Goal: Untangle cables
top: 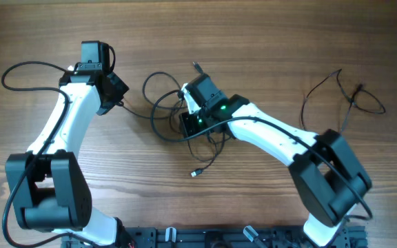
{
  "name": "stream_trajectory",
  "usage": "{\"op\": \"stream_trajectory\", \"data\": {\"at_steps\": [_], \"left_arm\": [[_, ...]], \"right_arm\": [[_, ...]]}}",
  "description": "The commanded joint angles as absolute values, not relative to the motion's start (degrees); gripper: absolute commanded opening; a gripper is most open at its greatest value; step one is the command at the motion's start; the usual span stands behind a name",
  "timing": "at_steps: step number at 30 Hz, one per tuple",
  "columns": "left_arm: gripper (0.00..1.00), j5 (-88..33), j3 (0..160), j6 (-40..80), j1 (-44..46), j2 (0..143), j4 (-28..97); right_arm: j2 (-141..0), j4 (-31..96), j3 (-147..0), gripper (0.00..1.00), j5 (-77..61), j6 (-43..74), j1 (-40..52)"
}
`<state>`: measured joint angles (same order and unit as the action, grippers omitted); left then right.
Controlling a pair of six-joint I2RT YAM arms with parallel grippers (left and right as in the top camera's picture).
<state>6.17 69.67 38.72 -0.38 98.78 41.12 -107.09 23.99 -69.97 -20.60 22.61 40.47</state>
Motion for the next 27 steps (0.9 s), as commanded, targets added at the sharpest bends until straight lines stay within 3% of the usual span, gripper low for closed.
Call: {"op": "stream_trajectory", "data": {"at_steps": [1, 27], "left_arm": [[0.05, 7.2, 69.3, 39.5, -0.1, 98.4, 40.9], [0.05, 7.2, 69.3, 39.5, -0.1, 98.4, 40.9]], "right_arm": [[-97.4, 23.6, -71.1, 0.04, -21.8, 19.4, 40.3], [-56.3, 7.1, -71.1, 0.04, -21.5, 6.9, 40.3]]}}
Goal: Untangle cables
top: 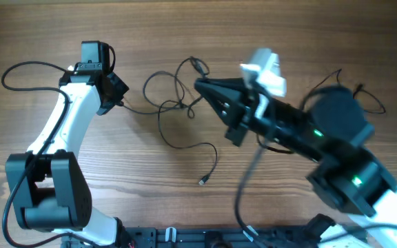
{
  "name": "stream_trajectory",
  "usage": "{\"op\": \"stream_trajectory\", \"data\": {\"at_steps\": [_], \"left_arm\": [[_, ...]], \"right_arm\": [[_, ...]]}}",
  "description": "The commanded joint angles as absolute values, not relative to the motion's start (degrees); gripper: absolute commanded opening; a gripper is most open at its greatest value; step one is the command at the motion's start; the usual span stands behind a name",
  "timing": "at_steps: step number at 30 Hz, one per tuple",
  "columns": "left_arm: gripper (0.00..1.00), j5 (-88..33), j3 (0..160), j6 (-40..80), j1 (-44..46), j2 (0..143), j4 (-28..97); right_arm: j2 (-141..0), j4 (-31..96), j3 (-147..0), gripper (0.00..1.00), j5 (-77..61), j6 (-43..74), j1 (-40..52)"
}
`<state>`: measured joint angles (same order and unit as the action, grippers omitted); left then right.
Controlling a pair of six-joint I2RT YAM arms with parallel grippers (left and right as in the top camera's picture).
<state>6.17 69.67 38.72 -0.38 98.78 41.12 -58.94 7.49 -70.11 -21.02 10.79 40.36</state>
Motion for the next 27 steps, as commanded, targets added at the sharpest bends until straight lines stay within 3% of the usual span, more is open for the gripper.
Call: {"op": "stream_trajectory", "data": {"at_steps": [1, 6, 13, 24, 25, 27], "left_arm": [[0.05, 7.2, 69.3, 39.5, -0.1, 98.4, 40.9], [0.05, 7.2, 69.3, 39.5, -0.1, 98.4, 40.9], [0.04, 7.2, 69.3, 39.5, -0.1, 98.4, 41.0], [0.05, 7.2, 69.3, 39.5, -0.1, 98.4, 40.8], [0.05, 7.2, 69.3, 39.5, -0.1, 98.4, 40.8], [0.05, 7.2, 69.3, 39.5, -0.1, 98.4, 40.8]], "right_arm": [[-55.9, 7.5, -71.1, 0.04, -20.9, 5.5, 40.3], [-59.6, 13.3, -71.0, 0.04, -15.1, 4.5, 40.3], [-76.2, 15.0, -71.0, 0.04, -10.7, 1.4, 39.5], [-93.5, 14.6, -71.0, 0.05, -14.0, 10.7, 27.6], [-94.4, 14.6, -71.0, 0.10, -15.2, 10.7, 27.2], [-96.5, 15.7, -71.0, 0.79, -16.4, 10.7, 27.0]]}}
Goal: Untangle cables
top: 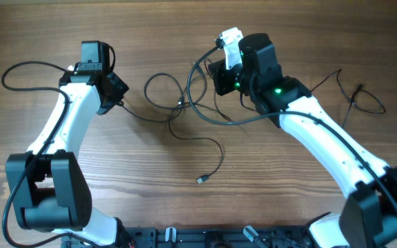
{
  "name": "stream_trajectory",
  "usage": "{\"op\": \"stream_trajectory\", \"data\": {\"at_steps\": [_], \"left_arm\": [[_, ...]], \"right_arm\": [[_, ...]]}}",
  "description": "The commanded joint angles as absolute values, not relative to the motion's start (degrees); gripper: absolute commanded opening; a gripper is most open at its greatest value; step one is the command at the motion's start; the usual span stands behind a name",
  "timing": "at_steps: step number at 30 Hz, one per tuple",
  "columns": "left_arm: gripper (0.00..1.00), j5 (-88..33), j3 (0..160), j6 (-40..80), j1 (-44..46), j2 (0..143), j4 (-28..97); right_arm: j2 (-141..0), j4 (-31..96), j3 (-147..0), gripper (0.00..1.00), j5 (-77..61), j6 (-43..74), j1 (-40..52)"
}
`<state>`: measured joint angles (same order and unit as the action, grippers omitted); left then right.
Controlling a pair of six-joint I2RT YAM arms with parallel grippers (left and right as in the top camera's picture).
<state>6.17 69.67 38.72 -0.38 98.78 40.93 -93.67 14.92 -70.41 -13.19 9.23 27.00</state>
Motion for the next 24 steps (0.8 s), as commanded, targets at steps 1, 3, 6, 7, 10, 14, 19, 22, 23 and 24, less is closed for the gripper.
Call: {"op": "stream_trajectory", "data": {"at_steps": [1, 3, 6, 7, 10, 14, 19, 22, 23, 24], "left_arm": [[0.05, 7.2, 69.3, 39.5, -0.1, 98.4, 40.8], [0.05, 7.2, 69.3, 39.5, -0.1, 98.4, 40.8], [0.05, 7.2, 69.3, 39.5, -0.1, 98.4, 40.8], [0.05, 7.2, 69.3, 39.5, -0.1, 98.4, 40.8], [0.05, 7.1, 69.3, 39.5, -0.1, 98.4, 40.8], [0.05, 7.1, 69.3, 39.5, -0.1, 98.4, 40.8], [0.05, 7.1, 69.3, 39.5, -0.1, 98.4, 40.8], [0.05, 7.1, 69.3, 39.5, -0.1, 98.4, 40.8], [0.05, 7.1, 69.3, 39.5, -0.1, 98.4, 40.8], [0.05, 7.1, 69.3, 39.5, -0.1, 98.4, 40.8]], "right_arm": [[-97.2, 16.5, -71.0, 0.95, -16.4, 10.8, 27.0], [-98.3, 18.8, -71.0, 0.97, -16.7, 12.9, 27.0], [-99.5, 22.0, -70.9, 0.97, -21.1, 13.7, 27.0], [-99.9, 23.3, -70.9, 0.97, -23.6, 13.7, 27.1], [-101.6, 27.6, -70.9, 0.97, -30.3, 13.7, 28.0], [-103.3, 31.4, -70.8, 0.97, -30.9, 11.9, 31.0], [-104.5, 29.8, -70.8, 0.97, -30.3, 6.5, 36.3], [-104.5, 26.8, -70.8, 0.97, -26.0, 4.6, 38.8], [-104.5, 26.0, -70.8, 0.97, -22.5, 4.6, 39.5], [-104.5, 25.0, -70.8, 0.97, -16.8, 4.5, 40.5]]}}
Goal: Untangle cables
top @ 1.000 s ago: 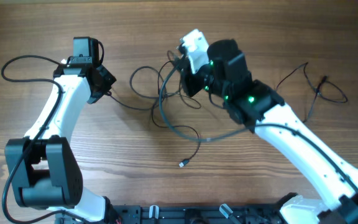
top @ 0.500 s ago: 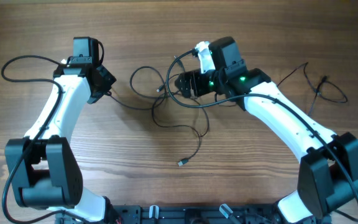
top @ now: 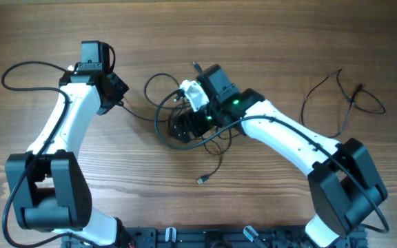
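Observation:
A thin black cable (top: 158, 124) lies in tangled loops at the table's middle, its free plug (top: 201, 180) trailing toward the front. One strand runs left into my left gripper (top: 121, 103), which looks shut on it. The fingers are mostly hidden under the wrist. My right gripper (top: 180, 128) is down on the tangle with loops around and under it. Its jaws are dark against the cable, and their state does not show.
A second thin black cable (top: 343, 96) lies loose at the far right. Another dark cable (top: 19, 69) curls at the far left, behind the left arm. The arm bases stand at the front edge.
My right gripper was up at the back, right of the loops, and is now low on the tangle, further left and nearer. The loops have bunched together. The left arm is unmoved.
My right gripper was first down on the tangle. Then it was lifted high with its jaws wide open, and the loops lay more spread out. Then it hovered behind the loops, and now it is back on the bunched tangle. The left gripper stayed put throughout.

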{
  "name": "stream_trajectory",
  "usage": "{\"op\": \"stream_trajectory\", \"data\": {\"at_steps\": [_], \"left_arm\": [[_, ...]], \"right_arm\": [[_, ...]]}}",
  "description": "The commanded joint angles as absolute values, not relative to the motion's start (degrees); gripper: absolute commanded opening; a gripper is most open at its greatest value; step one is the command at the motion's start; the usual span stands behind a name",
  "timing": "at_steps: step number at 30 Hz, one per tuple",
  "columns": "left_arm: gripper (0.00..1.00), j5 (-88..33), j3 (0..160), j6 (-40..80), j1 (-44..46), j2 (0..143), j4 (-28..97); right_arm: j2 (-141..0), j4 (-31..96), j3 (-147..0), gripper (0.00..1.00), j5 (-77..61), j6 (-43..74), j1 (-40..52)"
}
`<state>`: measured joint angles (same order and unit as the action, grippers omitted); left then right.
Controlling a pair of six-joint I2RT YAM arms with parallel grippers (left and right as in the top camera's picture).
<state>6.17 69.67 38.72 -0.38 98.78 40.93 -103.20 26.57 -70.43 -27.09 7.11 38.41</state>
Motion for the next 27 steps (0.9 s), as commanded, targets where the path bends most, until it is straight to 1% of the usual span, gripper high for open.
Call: {"op": "stream_trajectory", "data": {"at_steps": [1, 3, 5, 8, 10, 12, 14, 17, 22, 24, 27], "left_arm": [[0.05, 7.1, 69.3, 39.5, -0.1, 98.4, 40.8], [0.05, 7.1, 69.3, 39.5, -0.1, 98.4, 40.8], [0.05, 7.1, 69.3, 39.5, -0.1, 98.4, 40.8], [0.05, 7.1, 69.3, 39.5, -0.1, 98.4, 40.8], [0.05, 7.1, 69.3, 39.5, -0.1, 98.4, 40.8], [0.05, 7.1, 69.3, 39.5, -0.1, 98.4, 40.8], [0.05, 7.1, 69.3, 39.5, -0.1, 98.4, 40.8], [0.05, 7.1, 69.3, 39.5, -0.1, 98.4, 40.8], [0.05, 7.1, 69.3, 39.5, -0.1, 98.4, 40.8], [0.05, 7.1, 69.3, 39.5, -0.1, 98.4, 40.8], [0.05, 7.1, 69.3, 39.5, -0.1, 98.4, 40.8]], "right_arm": [[-104.5, 24.2, -70.8, 0.98, -13.7, 4.0, 41.1], [-104.5, 22.3, -70.8, 0.98, -14.6, -0.4, 42.0], [-104.5, 21.1, -70.8, 0.98, -18.5, -4.5, 43.4], [-105.1, 20.2, -70.8, 0.97, -18.6, -7.7, 45.9], [-106.4, 19.3, -70.8, 0.99, -14.3, -7.7, 47.5], [-107.8, 18.9, -70.8, 1.00, -6.4, -7.5, 48.4], [-109.9, 18.8, -70.8, 1.00, 2.8, -7.4, 48.5], [-111.4, 18.1, -70.8, 1.00, 9.7, -7.5, 48.5], [-112.0, 17.2, -70.8, 1.00, 26.7, -7.5, 48.2], [-112.0, 17.4, -70.8, 1.00, 28.3, -7.2, 47.5], [-112.0, 17.6, -70.8, 1.00, 21.4, -3.8, 45.7]]}}
